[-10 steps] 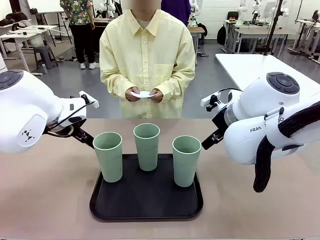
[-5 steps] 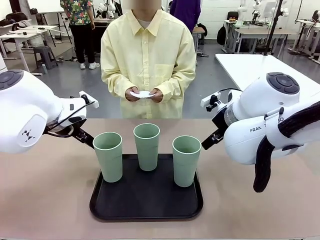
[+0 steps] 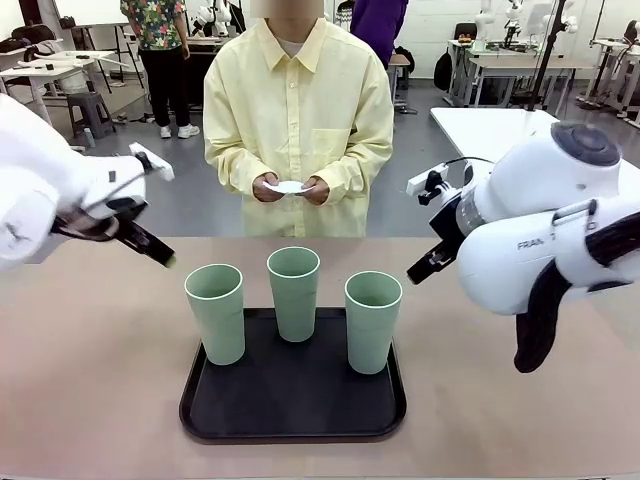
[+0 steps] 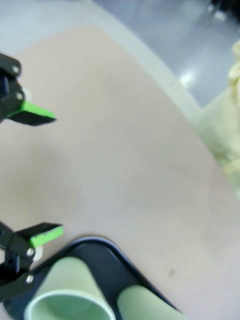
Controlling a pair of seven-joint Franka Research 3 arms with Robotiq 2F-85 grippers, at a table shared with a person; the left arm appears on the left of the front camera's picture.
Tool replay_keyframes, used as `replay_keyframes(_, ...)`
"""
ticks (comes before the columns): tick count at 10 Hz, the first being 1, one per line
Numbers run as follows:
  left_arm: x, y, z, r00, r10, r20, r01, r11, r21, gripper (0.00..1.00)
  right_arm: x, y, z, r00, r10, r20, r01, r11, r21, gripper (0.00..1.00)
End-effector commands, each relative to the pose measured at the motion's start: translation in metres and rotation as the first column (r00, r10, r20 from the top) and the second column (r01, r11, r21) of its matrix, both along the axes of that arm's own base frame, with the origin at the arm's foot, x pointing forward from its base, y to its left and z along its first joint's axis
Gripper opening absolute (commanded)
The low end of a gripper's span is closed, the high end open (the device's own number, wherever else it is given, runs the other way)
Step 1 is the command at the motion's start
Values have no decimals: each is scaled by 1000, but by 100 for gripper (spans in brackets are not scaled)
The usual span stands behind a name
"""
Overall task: Place coasters on the table and set cups on them.
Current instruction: Pick up one Reusable plastic cup and place it on a coaster set by the human.
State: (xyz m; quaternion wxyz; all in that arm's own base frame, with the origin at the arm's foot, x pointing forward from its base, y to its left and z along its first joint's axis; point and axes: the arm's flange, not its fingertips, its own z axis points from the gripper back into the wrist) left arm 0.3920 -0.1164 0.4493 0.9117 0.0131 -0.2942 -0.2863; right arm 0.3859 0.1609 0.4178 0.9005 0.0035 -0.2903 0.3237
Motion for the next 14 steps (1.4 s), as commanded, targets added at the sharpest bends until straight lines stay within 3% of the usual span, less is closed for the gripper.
replay_keyframes(1,-41,23,30,998,-29,-64,32,999,44,100,-59,-21,15,998,-17,-58,13,997,-73,100)
replay_keyframes(3,-80,30,26,959,-62,-275,67,998,10,100,-113,-26,19,981,-6,-192,-18,992,-127,100)
replay_keyframes(6,-124,41,27,940,0,-342,13,999,36,100,-171,-30,4,961,-72,-266,26,985,-173,100)
replay_keyframes(7,-132,40,17,944,14,-331,-4,999,33,100,-170,-37,-7,975,-128,-182,74,959,-275,100)
replay_keyframes(8,-88,31,45,937,-46,-345,61,998,34,100,-100,-2,62,964,-43,-261,-8,982,-189,100)
replay_keyframes(9,-88,31,45,937,-46,-345,61,998,34,100,-111,0,68,965,-75,-250,19,975,-221,100)
replay_keyframes(10,-97,35,53,938,-34,-346,50,998,38,100,-82,-20,47,946,-18,-323,16,1000,-11,100)
replay_keyframes(11,-80,53,39,916,-104,-386,31,981,-192,100,-63,-48,39,927,94,-364,8,963,268,100)
replay_keyframes(12,-79,76,37,886,-220,-408,17,894,-447,100,-60,-79,32,910,196,-364,14,865,501,100)
replay_keyframes(14,-71,112,31,848,-261,-460,-120,752,-648,100,-60,-126,25,889,315,-332,39,671,741,100)
